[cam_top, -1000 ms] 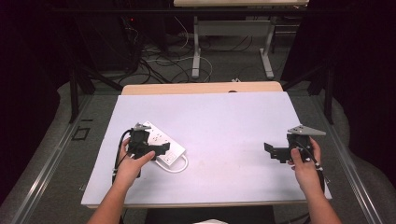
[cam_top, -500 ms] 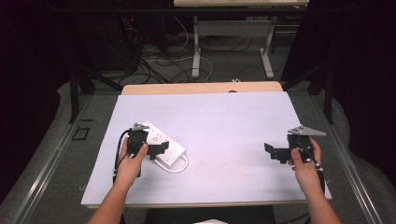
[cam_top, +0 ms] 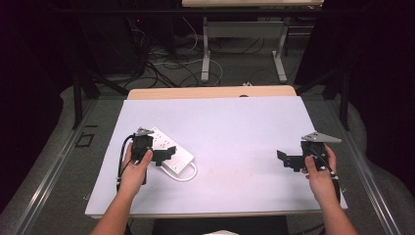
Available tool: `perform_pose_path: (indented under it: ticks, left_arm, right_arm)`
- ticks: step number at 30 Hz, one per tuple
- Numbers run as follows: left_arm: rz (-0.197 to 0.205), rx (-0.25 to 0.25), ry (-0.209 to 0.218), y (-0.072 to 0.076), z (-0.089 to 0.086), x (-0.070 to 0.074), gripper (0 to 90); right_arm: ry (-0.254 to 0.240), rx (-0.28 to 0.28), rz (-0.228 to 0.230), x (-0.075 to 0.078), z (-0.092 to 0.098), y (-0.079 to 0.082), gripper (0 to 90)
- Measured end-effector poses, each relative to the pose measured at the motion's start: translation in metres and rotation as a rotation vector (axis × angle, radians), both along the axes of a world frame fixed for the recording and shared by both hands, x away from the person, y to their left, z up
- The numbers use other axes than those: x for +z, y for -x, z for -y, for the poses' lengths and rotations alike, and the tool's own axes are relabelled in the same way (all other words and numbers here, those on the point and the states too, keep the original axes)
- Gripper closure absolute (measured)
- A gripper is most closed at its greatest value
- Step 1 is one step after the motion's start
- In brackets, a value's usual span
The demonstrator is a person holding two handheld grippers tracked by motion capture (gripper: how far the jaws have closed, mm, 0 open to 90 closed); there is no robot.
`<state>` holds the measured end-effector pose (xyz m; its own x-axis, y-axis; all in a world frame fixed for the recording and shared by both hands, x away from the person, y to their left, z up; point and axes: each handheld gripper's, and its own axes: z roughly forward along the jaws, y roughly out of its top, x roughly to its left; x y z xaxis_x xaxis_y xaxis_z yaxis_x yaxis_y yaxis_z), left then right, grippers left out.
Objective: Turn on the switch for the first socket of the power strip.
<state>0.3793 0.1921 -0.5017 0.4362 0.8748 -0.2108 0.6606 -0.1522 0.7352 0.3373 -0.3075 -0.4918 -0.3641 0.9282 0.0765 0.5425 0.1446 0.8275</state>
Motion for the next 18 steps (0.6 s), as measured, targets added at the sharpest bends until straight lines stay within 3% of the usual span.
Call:
perform_pose_path:
  ticks: [8, 18]
  left_arm:
    - [0.026, -0.035, 0.029, 0.003, -0.004, 0.012, 0.3]
    - [0.069, -0.024, 0.039, 0.008, -0.018, 0.028, 0.6]
  right_arm:
    - [-0.007, -0.004, -0.004, 0.001, 0.0, 0.001, 0.0]
    - [-0.004, -0.003, -0.003, 0.002, 0.001, 0.001, 0.0]
